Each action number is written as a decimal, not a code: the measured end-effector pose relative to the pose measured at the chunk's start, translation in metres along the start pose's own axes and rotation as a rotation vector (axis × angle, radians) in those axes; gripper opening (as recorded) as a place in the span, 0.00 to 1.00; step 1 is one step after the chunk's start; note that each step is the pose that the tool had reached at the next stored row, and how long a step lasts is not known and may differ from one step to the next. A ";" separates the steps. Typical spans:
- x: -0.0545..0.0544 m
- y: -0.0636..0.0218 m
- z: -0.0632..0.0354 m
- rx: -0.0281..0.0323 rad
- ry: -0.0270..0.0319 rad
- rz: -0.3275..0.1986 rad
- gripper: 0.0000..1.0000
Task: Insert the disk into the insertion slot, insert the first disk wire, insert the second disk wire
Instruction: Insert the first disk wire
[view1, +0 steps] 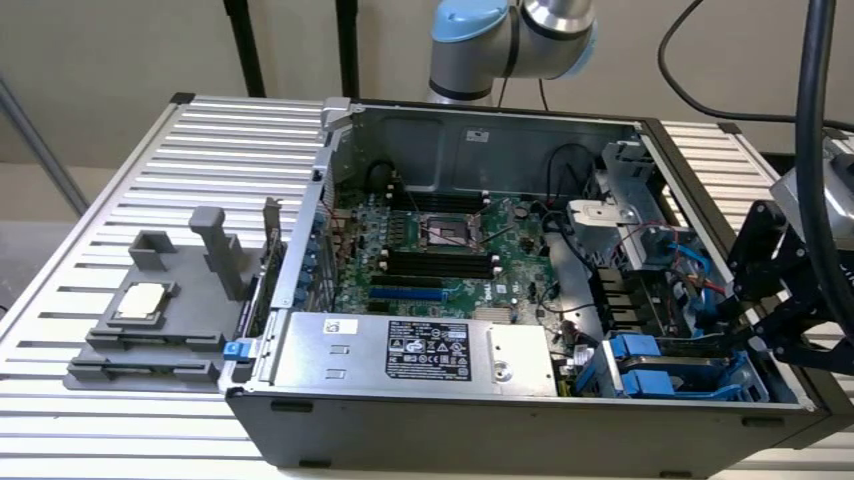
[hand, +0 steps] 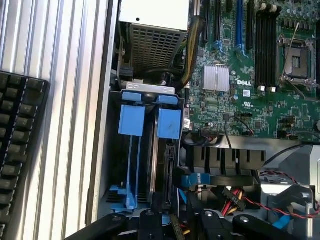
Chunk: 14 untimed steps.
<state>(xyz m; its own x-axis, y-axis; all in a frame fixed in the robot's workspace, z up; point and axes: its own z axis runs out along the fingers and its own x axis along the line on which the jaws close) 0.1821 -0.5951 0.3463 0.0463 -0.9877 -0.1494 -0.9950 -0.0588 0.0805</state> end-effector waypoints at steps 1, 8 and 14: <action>0.000 -0.0002 0.0002 -0.0004 -0.0049 -0.005 0.33; 0.001 -0.0021 0.0002 -0.0035 -0.0214 -0.032 0.33; 0.002 -0.0025 0.0001 -0.0069 -0.0287 -0.057 0.33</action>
<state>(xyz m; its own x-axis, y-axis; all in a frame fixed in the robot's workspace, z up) 0.1846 -0.5965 0.3458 0.1001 -0.9782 -0.1821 -0.9902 -0.1159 0.0779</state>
